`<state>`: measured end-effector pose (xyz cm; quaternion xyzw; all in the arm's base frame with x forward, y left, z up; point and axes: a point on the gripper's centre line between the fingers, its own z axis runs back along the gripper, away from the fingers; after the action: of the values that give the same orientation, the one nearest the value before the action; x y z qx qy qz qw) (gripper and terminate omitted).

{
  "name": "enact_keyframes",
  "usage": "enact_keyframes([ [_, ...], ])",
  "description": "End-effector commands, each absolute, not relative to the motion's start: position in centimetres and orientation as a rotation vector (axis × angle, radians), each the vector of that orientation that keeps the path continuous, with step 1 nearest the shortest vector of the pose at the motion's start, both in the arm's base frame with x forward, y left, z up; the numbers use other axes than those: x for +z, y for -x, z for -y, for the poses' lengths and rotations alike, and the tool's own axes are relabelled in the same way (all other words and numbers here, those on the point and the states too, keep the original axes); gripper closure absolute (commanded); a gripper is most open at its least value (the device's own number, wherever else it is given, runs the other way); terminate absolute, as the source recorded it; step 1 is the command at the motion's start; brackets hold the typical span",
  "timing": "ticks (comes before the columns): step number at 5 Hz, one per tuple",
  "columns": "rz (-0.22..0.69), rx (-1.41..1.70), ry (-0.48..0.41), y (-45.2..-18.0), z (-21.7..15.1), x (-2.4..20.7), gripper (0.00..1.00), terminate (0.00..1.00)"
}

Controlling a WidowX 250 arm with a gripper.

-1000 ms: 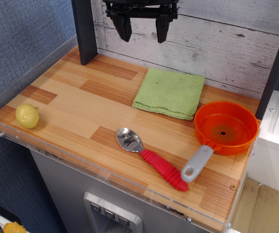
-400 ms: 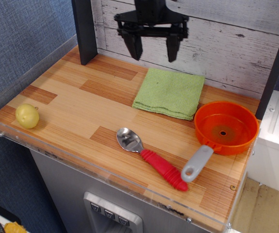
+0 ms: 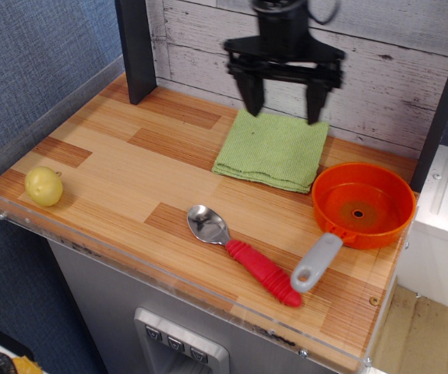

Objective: Move the orange measuring cup to the right of the potato.

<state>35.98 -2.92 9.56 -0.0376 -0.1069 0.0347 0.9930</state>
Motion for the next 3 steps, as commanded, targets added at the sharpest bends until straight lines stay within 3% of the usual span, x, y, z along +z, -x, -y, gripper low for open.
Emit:
enact_keyframes([
  [1,0.174,-0.033,0.047,-35.2,6.2,7.9,0.00,0.00],
  [3,0.148,-0.096,0.054,-34.7,7.5,4.8,0.00,0.00],
])
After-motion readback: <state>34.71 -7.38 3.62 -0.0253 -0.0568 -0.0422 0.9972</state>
